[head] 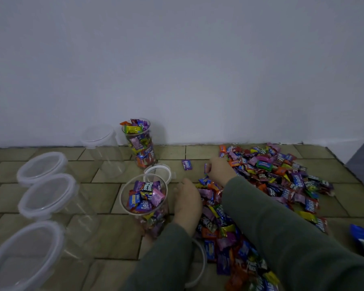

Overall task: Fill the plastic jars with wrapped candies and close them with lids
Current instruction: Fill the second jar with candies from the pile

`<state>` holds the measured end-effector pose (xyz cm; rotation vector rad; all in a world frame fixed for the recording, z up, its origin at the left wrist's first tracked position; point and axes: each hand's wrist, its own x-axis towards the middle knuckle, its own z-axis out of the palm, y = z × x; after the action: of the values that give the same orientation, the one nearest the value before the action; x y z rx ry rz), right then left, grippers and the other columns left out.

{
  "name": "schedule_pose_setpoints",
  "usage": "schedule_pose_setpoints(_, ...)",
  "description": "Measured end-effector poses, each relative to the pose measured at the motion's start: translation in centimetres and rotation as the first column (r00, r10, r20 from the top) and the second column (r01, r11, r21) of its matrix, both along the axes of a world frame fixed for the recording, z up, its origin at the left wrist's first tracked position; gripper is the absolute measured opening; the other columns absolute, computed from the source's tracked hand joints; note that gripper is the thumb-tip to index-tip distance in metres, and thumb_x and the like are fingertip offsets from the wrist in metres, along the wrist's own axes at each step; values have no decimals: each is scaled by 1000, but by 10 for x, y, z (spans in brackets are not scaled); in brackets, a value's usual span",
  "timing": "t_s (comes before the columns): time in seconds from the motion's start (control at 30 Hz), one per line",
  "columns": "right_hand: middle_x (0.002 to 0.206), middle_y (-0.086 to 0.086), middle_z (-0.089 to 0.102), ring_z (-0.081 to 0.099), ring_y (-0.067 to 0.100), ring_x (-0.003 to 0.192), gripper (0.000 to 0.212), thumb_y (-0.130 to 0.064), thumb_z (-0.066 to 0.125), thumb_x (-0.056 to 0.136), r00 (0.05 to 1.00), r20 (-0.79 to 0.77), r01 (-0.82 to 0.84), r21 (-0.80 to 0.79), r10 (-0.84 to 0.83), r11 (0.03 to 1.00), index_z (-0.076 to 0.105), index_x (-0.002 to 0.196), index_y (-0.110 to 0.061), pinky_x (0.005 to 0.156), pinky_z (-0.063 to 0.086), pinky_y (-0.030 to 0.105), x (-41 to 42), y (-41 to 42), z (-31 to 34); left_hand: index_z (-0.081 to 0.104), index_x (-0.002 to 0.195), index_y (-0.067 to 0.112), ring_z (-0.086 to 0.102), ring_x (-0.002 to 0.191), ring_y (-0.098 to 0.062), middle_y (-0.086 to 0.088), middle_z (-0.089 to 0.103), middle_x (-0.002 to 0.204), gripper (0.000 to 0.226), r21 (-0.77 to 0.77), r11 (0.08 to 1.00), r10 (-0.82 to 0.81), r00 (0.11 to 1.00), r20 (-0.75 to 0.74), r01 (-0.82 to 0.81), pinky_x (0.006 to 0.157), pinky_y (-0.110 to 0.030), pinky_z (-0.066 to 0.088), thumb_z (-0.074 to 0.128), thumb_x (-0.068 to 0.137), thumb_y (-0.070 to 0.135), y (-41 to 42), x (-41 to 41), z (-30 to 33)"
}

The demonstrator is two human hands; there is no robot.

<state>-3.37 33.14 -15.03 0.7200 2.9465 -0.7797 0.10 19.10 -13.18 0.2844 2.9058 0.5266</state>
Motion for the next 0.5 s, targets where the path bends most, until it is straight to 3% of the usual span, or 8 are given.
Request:
schedule_pose_setpoints(0.13, 90, 7, 65, 57, 15, 79, 26, 10, 51, 84, 969, -230, 60, -137, -91, 989, 69, 79, -8, 72, 45, 23, 14, -8, 15, 44, 124, 8, 54, 117, -23, -10, 53, 130, 26, 105, 994, -37, 999, -35, 40, 88, -30, 44, 37, 100, 2, -1, 7, 12)
schedule_pose_setpoints(0.3, 70, -6, 58, 50, -3, 62, 27, 6, 62, 82, 800, -537, 16, -425, -266, 905, 59, 67, -16, 59, 37, 8, 34, -29, 47, 39, 129, 2, 48, 117, -31, -17, 45, 131, 32, 277, 943, -149, 978, -143, 184, 81, -26, 39, 40, 97, 1, -6, 21, 44)
schedule_pose_setpoints(0.4, 65, -4, 49, 42, -3, 50, 34, 3, 65, 84, 708, -628, -82, -528, -323, 845, 47, 66, -20, 54, 35, 10, 42, -45, 68, 42, 128, 6, 46, 113, -25, -12, 46, 126, 28, 319, 916, -153, 947, -281, 242, 77, -27, 33, 37, 100, 3, -15, 31, 65)
schedule_pose_setpoints(0.5, 74, 0, 48, 40, 8, 60, 28, 2, 60, 88, 628, -675, -189, -616, -388, 764, 46, 80, -21, 59, 37, 21, 49, -70, 86, 43, 127, 9, 47, 110, -22, -9, 47, 123, 28, 453, 866, -61, 943, -326, 212, 75, -22, 30, 41, 99, 5, -32, 35, 85)
